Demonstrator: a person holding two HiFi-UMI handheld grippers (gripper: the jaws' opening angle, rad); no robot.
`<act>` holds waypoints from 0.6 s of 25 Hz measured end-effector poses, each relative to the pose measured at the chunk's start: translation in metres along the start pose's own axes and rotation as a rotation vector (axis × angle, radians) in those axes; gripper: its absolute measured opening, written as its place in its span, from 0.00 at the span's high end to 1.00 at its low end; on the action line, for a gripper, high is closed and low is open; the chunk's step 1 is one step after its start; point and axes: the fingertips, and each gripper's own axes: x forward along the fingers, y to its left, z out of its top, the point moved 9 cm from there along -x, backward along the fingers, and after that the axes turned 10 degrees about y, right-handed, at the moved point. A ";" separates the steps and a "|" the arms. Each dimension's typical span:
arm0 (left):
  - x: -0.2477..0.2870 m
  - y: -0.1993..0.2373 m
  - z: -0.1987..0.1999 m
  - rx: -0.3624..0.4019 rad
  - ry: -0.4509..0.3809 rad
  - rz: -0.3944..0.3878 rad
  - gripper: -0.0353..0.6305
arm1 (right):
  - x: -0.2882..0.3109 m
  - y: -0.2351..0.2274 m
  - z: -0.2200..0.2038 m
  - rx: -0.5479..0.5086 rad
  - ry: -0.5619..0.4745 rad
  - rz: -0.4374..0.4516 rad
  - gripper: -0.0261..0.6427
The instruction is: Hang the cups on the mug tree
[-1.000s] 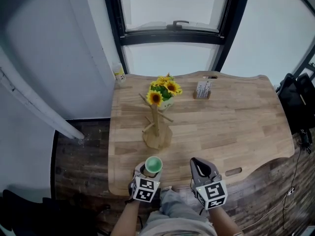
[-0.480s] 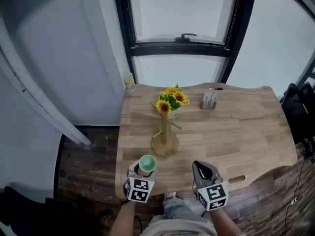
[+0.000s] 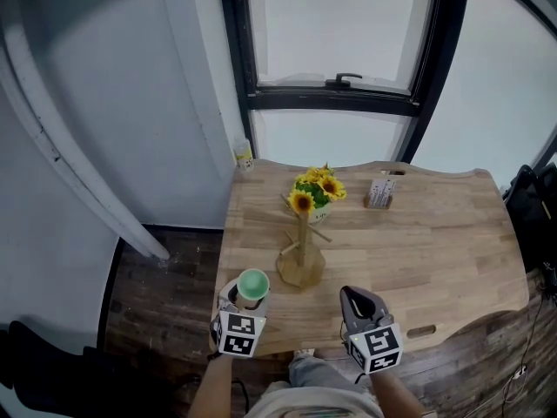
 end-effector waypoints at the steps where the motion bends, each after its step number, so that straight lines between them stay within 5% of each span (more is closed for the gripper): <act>1: 0.000 0.003 0.002 0.001 -0.003 0.007 0.52 | 0.002 -0.001 0.003 -0.002 -0.003 0.004 0.96; 15: 0.020 0.032 0.044 0.037 -0.010 0.088 0.52 | 0.031 -0.023 0.023 -0.008 -0.036 0.038 0.96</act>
